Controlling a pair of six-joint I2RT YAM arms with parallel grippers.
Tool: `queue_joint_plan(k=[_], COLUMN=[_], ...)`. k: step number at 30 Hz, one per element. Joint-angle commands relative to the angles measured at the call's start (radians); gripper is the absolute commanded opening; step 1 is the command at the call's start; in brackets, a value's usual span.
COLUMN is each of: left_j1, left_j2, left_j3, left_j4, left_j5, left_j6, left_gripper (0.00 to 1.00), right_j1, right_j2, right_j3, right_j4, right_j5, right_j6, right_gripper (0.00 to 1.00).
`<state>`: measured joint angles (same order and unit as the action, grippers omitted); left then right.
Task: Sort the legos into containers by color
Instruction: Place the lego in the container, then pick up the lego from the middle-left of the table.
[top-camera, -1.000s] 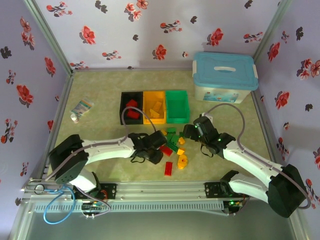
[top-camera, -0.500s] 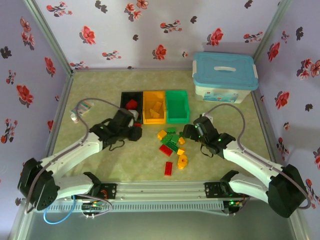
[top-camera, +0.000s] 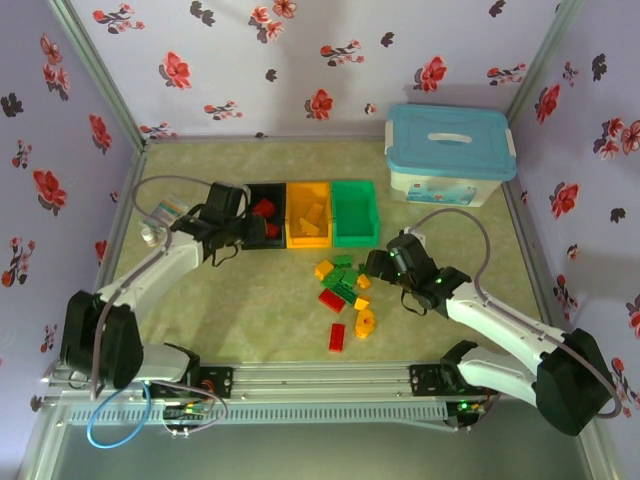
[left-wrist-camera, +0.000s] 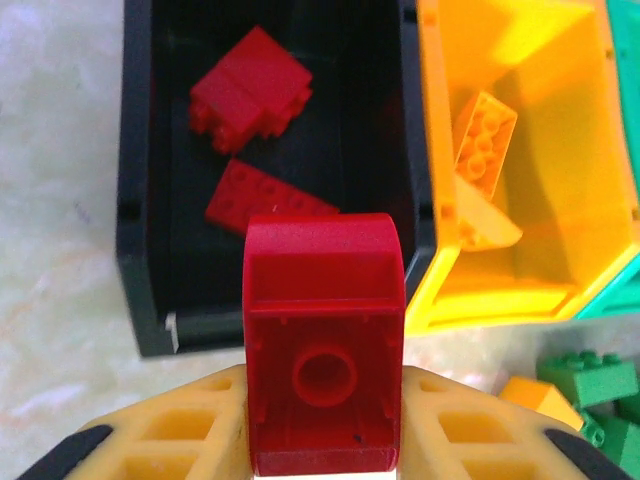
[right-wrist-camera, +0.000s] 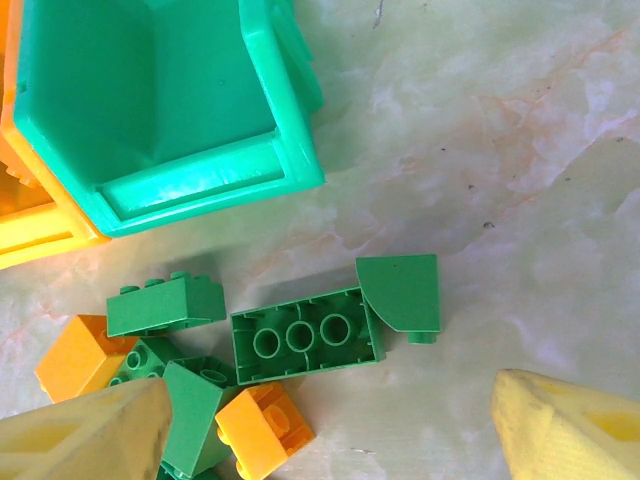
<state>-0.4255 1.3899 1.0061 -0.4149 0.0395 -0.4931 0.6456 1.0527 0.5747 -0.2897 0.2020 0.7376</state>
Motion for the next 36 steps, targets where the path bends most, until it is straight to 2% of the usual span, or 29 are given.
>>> queue_joint_plan(k=[1,4,5,7,8,11,15,23,27,31,36], left_j1=[0.019,0.033,0.034,0.033,0.032,0.024,-0.017,-0.208,-0.374,-0.534,-0.712], left_j2=[0.083,0.180,0.209,0.263,0.271,0.248,0.170,0.024,0.001,0.021,0.096], left_j3=[0.090,0.187,0.227,0.303,0.317,0.291,0.216,0.136,0.099,0.057,0.039], left_j4=[0.027,-0.005,-0.033,-0.085,-0.091,-0.060,-0.040,-0.155,-0.217,-0.242,-0.198], left_j5=[0.035,0.068,0.080,0.095,0.099,0.103,0.085,-0.058,-0.134,-0.179,-0.182], left_j6=[0.043,0.072,0.082,0.096,0.096,0.084,0.075,0.085,0.051,-0.053,-0.193], left_gripper=[0.33,0.34,0.37,0.58,0.63,0.67,0.67,0.68,0.68,0.68,0.68], right_j1=[-0.009,-0.011,-0.011,-0.012,-0.013,-0.012,-0.013,-0.012,-0.012,-0.012,-0.012], right_j2=[-0.015,-0.017,-0.019,-0.028,-0.033,-0.052,-0.060,-0.024,-0.006,0.001,0.003], right_j3=[-0.008,-0.007,-0.005,-0.003,-0.002,-0.006,-0.016,-0.027,-0.026,-0.030,-0.030], right_j4=[0.008,0.000,-0.004,-0.011,-0.013,-0.021,-0.021,0.025,0.040,0.047,0.046], right_j5=[0.000,0.001,-0.001,0.002,0.003,0.006,0.008,-0.016,-0.021,-0.018,-0.008], right_j6=[0.005,0.004,0.003,0.002,0.003,0.005,0.007,0.025,0.028,0.030,0.040], right_gripper=[0.84,0.84,0.84,0.84,0.84,0.84,0.84,0.84,0.84,0.84,0.87])
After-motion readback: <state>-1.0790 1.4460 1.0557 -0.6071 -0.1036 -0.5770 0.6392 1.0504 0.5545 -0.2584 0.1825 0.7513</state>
